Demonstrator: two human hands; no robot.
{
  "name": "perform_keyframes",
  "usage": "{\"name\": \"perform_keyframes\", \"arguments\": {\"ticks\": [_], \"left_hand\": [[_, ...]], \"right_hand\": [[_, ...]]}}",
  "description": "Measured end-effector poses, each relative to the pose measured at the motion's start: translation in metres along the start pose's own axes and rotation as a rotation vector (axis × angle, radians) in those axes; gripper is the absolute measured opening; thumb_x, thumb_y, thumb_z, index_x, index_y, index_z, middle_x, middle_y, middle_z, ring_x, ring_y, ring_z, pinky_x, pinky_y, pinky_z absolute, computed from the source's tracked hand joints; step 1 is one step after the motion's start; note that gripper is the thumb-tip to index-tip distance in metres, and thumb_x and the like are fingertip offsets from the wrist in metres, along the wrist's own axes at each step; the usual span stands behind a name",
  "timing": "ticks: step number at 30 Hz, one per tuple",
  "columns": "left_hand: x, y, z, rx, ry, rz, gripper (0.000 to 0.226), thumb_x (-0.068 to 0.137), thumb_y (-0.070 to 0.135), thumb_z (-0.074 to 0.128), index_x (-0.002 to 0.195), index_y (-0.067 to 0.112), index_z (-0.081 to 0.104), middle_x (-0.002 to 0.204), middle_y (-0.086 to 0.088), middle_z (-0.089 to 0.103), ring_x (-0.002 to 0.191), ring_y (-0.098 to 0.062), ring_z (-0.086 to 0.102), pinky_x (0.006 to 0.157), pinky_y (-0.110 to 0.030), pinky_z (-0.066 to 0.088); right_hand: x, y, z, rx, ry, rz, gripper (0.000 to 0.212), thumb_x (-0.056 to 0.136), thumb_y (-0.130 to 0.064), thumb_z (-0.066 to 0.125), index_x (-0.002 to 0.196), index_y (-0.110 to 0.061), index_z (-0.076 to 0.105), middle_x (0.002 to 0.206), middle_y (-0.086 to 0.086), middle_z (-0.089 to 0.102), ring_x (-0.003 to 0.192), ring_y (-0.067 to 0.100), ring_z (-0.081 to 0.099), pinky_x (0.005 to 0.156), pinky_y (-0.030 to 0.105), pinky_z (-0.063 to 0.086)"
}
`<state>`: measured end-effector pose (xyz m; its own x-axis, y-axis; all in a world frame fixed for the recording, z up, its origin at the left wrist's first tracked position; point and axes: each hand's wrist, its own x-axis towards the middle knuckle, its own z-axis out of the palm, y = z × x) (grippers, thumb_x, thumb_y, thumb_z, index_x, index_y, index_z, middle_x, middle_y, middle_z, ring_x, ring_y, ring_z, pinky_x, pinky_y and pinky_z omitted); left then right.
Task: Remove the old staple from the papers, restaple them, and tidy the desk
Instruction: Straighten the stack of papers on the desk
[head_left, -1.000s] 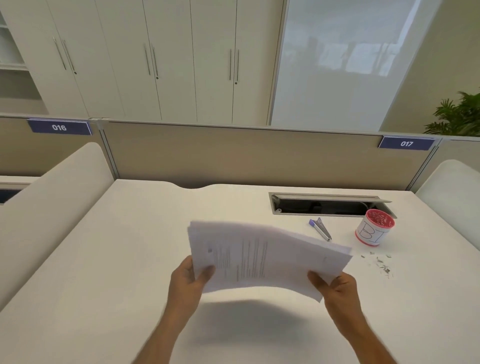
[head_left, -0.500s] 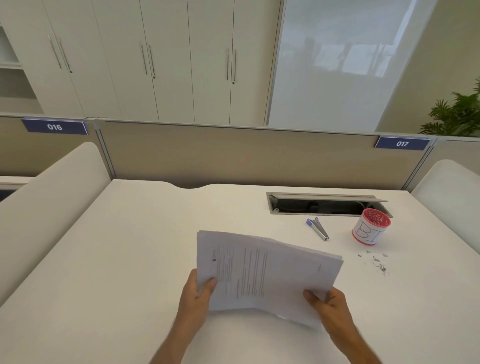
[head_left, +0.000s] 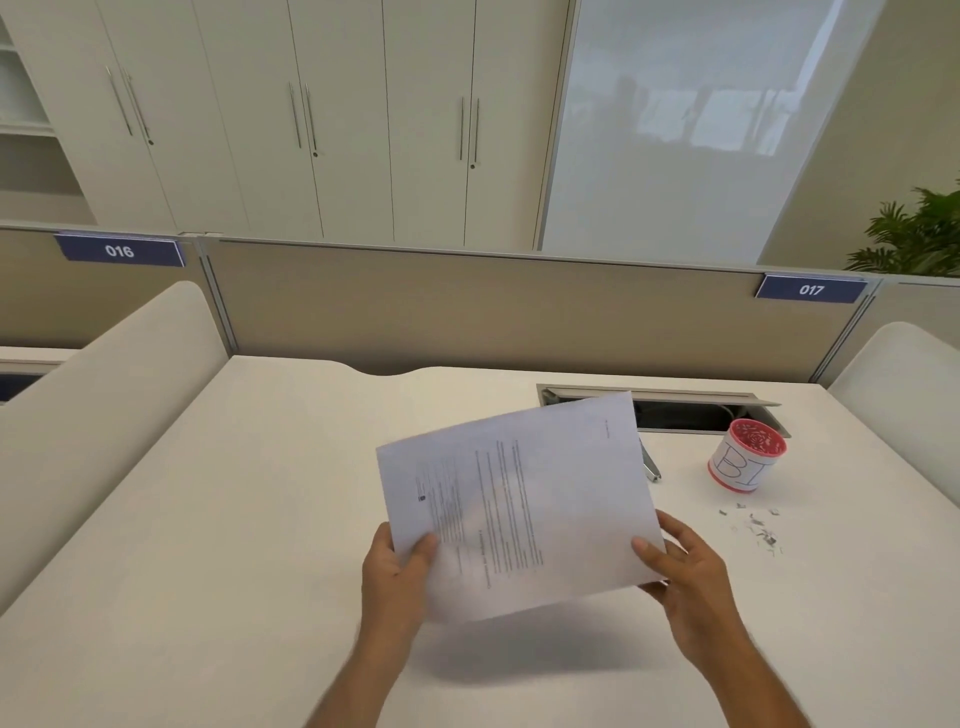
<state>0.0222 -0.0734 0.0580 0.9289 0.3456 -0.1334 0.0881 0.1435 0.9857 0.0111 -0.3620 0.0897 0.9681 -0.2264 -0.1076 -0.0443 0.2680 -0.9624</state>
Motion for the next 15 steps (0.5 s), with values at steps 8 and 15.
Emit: {"name": "perform_keyframes", "arguments": {"ticks": [8,15], "left_hand": [[-0.025,-0.009,0.026,-0.17,0.098,-0.216,0.011,0.09,0.011,0.066,0.098,0.018,0.063,0.096,0.001,0.073,0.087,-0.022,0.07,0.081,-0.042,0.057],[-0.05,-0.022,0.028,-0.309,0.001,-0.481,0.023,0.086,0.001,0.066,0.103,0.016,0.068,0.095,-0.004,0.076,0.09,-0.03,0.071,0.077,-0.045,0.059]], "right_hand": [[-0.017,0.016,0.045,0.342,0.024,0.238,0.026,0.07,-0.004,0.071,0.095,-0.01,0.067,0.095,0.011,0.075,0.082,0.025,0.072,0.066,0.037,0.06],[-0.022,0.034,0.066,0.083,0.242,0.243,0.026,0.083,0.004,0.069,0.108,-0.001,0.064,0.1,0.015,0.073,0.092,0.035,0.069,0.081,0.046,0.056]]}}
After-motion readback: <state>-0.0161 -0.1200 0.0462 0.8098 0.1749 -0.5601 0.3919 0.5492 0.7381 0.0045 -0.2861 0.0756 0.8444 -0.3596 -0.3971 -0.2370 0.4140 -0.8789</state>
